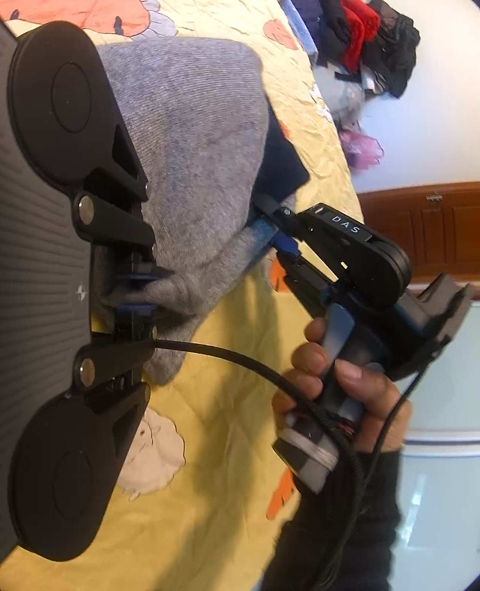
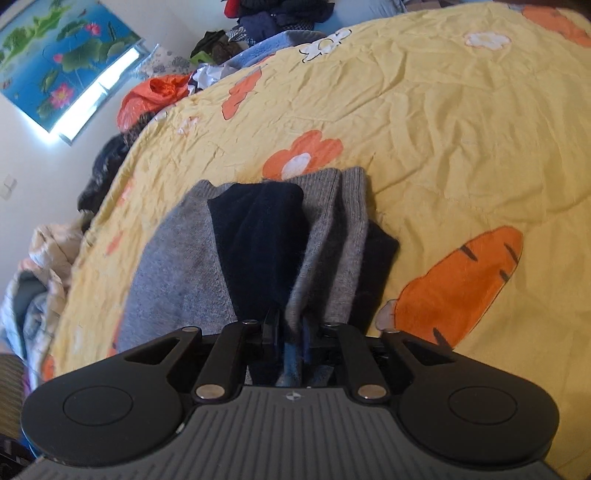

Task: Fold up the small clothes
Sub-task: 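Fold the sweater over in half with both grippers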

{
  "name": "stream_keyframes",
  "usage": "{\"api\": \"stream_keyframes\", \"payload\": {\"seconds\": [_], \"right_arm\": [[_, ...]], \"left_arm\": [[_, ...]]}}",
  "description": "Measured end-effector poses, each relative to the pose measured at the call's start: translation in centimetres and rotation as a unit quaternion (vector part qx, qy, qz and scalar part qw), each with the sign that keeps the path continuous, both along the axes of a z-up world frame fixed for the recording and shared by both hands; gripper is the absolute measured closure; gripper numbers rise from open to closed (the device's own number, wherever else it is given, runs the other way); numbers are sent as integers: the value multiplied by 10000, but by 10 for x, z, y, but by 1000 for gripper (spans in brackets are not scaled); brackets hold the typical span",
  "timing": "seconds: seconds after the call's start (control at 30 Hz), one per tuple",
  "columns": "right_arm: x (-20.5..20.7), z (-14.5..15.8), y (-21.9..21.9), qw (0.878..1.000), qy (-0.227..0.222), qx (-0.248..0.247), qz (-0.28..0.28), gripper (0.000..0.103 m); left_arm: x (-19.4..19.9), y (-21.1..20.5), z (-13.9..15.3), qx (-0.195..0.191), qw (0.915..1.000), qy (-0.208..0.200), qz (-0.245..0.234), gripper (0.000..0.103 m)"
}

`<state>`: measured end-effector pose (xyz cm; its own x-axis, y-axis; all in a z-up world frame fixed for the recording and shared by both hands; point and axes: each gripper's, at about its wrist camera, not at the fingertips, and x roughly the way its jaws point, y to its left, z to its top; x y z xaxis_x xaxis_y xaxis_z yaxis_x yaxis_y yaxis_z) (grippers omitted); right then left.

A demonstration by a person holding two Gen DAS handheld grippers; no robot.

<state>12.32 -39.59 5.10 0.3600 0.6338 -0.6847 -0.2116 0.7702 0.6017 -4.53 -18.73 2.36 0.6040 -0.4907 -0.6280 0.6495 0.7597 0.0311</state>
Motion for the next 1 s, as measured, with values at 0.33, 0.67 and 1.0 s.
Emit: {"api": "stream_keyframes", "payload": {"seconds": [0.33, 0.67, 1.0], "right_arm": [[11, -3, 2, 9950, 17, 923, -394, 38], [3, -5, -14, 9970, -272, 343, -637, 83], [-15, -1, -42, 9853, -609, 593, -1481, 16]], "left_arm": [[10, 143, 50, -2034, 9753, 471, 718, 3], [84, 202, 10, -3265, 8991, 1661, 2397, 3], [161, 175, -31, -3480, 8689, 2756, 2190, 4]]}}
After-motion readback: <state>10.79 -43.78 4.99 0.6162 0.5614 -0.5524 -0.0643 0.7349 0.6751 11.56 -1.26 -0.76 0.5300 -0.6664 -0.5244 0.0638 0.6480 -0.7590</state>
